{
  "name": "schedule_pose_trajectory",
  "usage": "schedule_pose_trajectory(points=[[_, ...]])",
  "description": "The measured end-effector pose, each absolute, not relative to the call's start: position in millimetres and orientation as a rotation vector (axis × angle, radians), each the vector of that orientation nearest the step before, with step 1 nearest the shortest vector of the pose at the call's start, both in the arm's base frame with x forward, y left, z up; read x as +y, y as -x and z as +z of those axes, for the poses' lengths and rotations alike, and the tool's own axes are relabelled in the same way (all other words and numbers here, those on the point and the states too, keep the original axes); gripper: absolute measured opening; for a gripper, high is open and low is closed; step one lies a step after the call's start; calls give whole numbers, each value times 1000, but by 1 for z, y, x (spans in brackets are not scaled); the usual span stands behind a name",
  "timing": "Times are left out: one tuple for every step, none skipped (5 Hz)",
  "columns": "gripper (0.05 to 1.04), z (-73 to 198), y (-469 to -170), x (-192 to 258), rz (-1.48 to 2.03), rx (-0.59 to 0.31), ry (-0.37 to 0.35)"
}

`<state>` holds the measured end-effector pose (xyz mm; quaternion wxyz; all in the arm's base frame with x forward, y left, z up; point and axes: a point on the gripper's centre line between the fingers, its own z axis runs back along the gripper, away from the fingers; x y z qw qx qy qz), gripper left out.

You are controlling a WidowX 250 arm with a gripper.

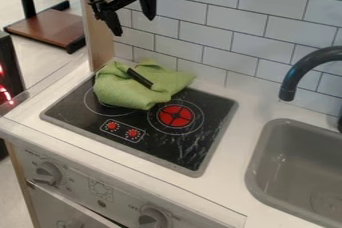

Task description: Unfold the cloth from left to right

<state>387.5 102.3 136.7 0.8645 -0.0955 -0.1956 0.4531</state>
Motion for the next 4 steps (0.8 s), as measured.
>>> schedule_pose_trajectory(points=[[1000, 121, -386, 100, 959, -365, 193], [1000, 90, -390, 99, 1045, -296, 163], [1000, 67, -407, 94, 1102, -255, 122], [1000, 40, -414, 91, 1137, -197, 57]])
